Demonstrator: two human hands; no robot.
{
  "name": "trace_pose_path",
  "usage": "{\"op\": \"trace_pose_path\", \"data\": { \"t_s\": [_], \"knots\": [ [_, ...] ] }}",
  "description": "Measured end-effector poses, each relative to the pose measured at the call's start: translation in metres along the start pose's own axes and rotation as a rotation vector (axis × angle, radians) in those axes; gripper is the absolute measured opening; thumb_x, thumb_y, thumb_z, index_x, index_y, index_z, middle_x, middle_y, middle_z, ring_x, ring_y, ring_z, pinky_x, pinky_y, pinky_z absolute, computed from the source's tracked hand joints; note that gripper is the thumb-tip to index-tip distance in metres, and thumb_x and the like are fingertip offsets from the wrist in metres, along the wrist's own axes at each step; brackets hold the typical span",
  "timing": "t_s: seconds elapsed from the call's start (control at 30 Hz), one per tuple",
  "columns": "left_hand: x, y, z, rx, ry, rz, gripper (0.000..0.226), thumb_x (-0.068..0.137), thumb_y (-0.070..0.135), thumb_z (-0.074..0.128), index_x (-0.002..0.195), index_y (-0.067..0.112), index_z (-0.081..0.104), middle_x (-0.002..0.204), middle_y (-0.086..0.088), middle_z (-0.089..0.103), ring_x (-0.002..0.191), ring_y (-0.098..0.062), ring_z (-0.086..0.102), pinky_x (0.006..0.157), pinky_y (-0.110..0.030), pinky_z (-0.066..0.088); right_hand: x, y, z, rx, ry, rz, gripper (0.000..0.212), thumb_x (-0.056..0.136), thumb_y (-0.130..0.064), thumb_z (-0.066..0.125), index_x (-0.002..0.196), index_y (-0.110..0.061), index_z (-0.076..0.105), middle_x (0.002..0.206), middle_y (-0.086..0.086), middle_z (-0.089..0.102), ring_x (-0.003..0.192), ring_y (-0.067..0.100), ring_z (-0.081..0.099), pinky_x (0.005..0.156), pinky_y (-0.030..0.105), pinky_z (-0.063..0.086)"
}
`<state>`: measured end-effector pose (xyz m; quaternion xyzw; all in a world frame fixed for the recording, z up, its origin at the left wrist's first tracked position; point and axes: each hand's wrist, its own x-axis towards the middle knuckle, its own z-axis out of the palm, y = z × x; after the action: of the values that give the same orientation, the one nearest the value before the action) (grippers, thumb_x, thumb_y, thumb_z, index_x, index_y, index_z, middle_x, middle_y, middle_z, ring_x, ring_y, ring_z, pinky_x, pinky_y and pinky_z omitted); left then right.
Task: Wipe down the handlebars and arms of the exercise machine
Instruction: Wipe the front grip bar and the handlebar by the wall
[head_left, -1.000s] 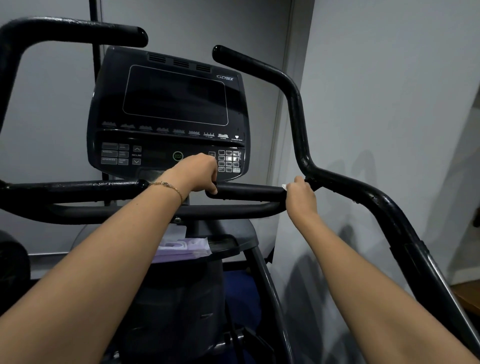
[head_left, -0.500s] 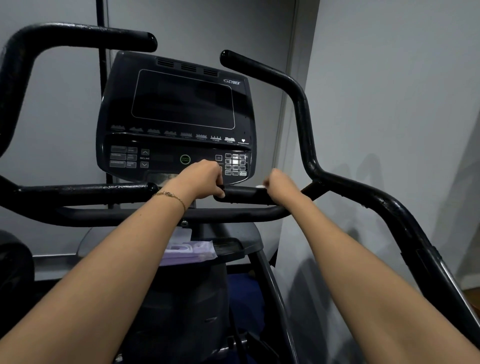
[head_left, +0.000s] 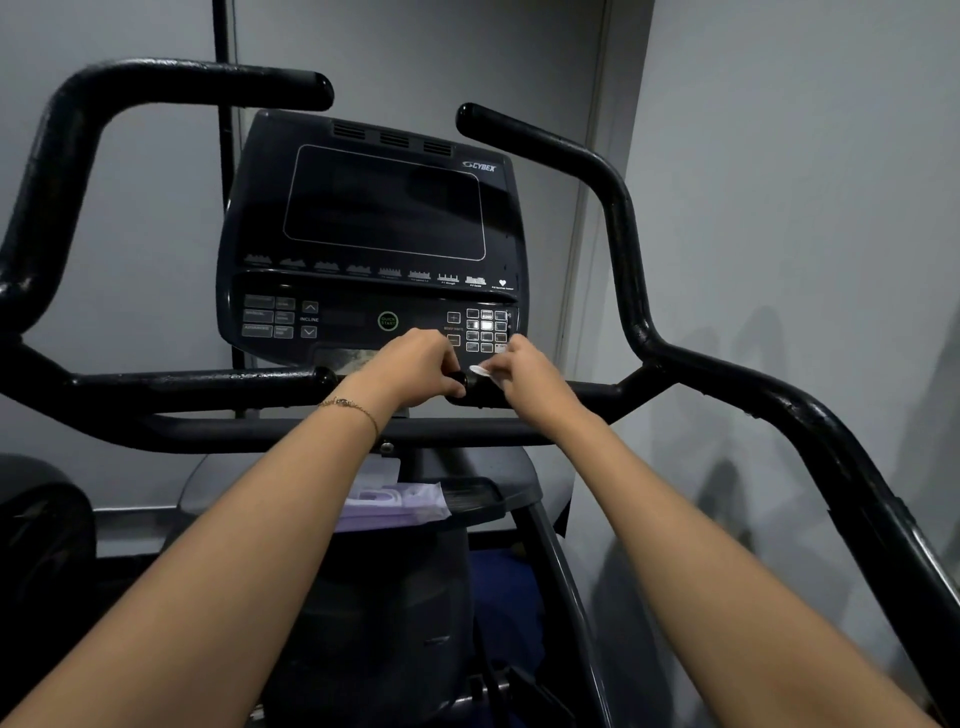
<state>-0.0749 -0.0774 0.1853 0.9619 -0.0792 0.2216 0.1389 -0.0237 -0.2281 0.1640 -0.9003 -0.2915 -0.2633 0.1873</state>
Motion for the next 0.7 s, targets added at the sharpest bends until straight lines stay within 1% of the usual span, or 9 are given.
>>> {"op": "trace_pose_path", "data": {
  "t_s": [0.1, 0.17, 0.23, 0.3, 0.4, 0.43, 0.5, 0.63, 0.7],
  "knots": [
    [-0.002, -0.001, 0.0, -0.035, 0.012, -0.005, 0.021, 0.08, 0.023, 0.072, 0.099, 0.014, 0.07, 0.098, -0.002, 0.068, 0.091, -0.016, 0.061, 0.081, -0.031, 0.05, 0.004, 0.003, 0.0, -0.078, 0.006, 0.024, 0.03, 0.092, 0.001, 0.046, 0.115, -0.007, 0.064, 0.107, 0.009, 0.045, 0.098, 0.025, 0.05, 0.075, 0.025, 0.035],
    [-0.002, 0.0, 0.0, -0.038, 0.004, -0.009, 0.022, 0.081, 0.023, 0.072, 0.1, 0.013, 0.069, 0.099, -0.003, 0.067, 0.09, -0.016, 0.06, 0.081, -0.03, 0.05, 0.002, -0.006, 0.005, -0.144, 0.044, -0.011, 0.029, 0.09, 0.002, 0.049, 0.115, -0.005, 0.063, 0.111, 0.01, 0.047, 0.101, 0.027, 0.046, 0.076, 0.027, 0.035],
    [-0.003, 0.0, 0.001, -0.036, 0.007, -0.01, 0.022, 0.082, 0.023, 0.071, 0.101, 0.013, 0.068, 0.1, -0.003, 0.067, 0.09, -0.016, 0.06, 0.082, -0.031, 0.051, -0.01, -0.009, 0.015, -0.12, 0.141, -0.086, 0.022, 0.09, -0.001, 0.052, 0.109, -0.002, 0.064, 0.101, 0.009, 0.047, 0.094, 0.025, 0.045, 0.073, 0.03, 0.039],
    [-0.003, 0.0, 0.003, -0.038, 0.016, -0.009, 0.022, 0.082, 0.023, 0.071, 0.101, 0.013, 0.069, 0.099, -0.003, 0.068, 0.09, -0.016, 0.06, 0.081, -0.031, 0.05, -0.026, -0.001, 0.021, -0.011, 0.236, -0.136, 0.019, 0.094, -0.009, 0.051, 0.103, 0.001, 0.064, 0.089, 0.007, 0.045, 0.084, 0.022, 0.046, 0.068, 0.034, 0.043],
    [-0.003, 0.001, 0.002, -0.023, 0.019, -0.019, 0.021, 0.082, 0.023, 0.071, 0.1, 0.013, 0.069, 0.099, -0.003, 0.067, 0.089, -0.016, 0.06, 0.077, -0.028, 0.049, -0.022, 0.01, 0.018, 0.02, 0.257, -0.055, 0.023, 0.095, -0.014, 0.051, 0.104, 0.002, 0.065, 0.089, 0.007, 0.047, 0.082, 0.022, 0.05, 0.073, 0.038, 0.048],
    [-0.002, 0.002, 0.001, -0.017, 0.012, -0.024, 0.021, 0.082, 0.023, 0.071, 0.1, 0.013, 0.069, 0.099, -0.003, 0.067, 0.088, -0.016, 0.06, 0.077, -0.028, 0.049, -0.018, 0.01, 0.016, -0.013, 0.237, -0.035, 0.022, 0.094, -0.011, 0.051, 0.106, 0.002, 0.065, 0.092, 0.009, 0.048, 0.084, 0.024, 0.051, 0.075, 0.038, 0.048],
    [-0.002, 0.005, 0.0, -0.004, 0.0, -0.034, 0.022, 0.081, 0.023, 0.071, 0.101, 0.012, 0.068, 0.099, -0.004, 0.067, 0.089, -0.018, 0.061, 0.078, -0.03, 0.05, -0.015, 0.001, 0.018, -0.051, 0.23, -0.064, 0.021, 0.093, -0.006, 0.052, 0.108, 0.001, 0.065, 0.091, 0.008, 0.047, 0.084, 0.024, 0.05, 0.073, 0.035, 0.046],
    [-0.005, 0.006, 0.0, 0.0, 0.004, -0.04, 0.022, 0.082, 0.023, 0.07, 0.102, 0.012, 0.067, 0.1, -0.004, 0.066, 0.09, -0.018, 0.06, 0.078, -0.029, 0.05, -0.028, -0.001, 0.023, 0.158, 0.26, -0.035, 0.021, 0.095, -0.019, 0.052, 0.097, -0.001, 0.062, 0.078, -0.003, 0.042, 0.072, 0.015, 0.047, 0.064, 0.03, 0.039],
    [-0.006, 0.007, 0.0, 0.003, 0.006, -0.048, 0.022, 0.083, 0.023, 0.07, 0.102, 0.013, 0.068, 0.101, -0.005, 0.066, 0.091, -0.019, 0.061, 0.077, -0.029, 0.049, -0.034, 0.004, 0.018, 0.272, 0.294, 0.027, 0.02, 0.093, -0.016, 0.056, 0.103, -0.004, 0.068, 0.075, -0.009, 0.042, 0.071, 0.011, 0.048, 0.065, 0.021, 0.038]
  ]
}}
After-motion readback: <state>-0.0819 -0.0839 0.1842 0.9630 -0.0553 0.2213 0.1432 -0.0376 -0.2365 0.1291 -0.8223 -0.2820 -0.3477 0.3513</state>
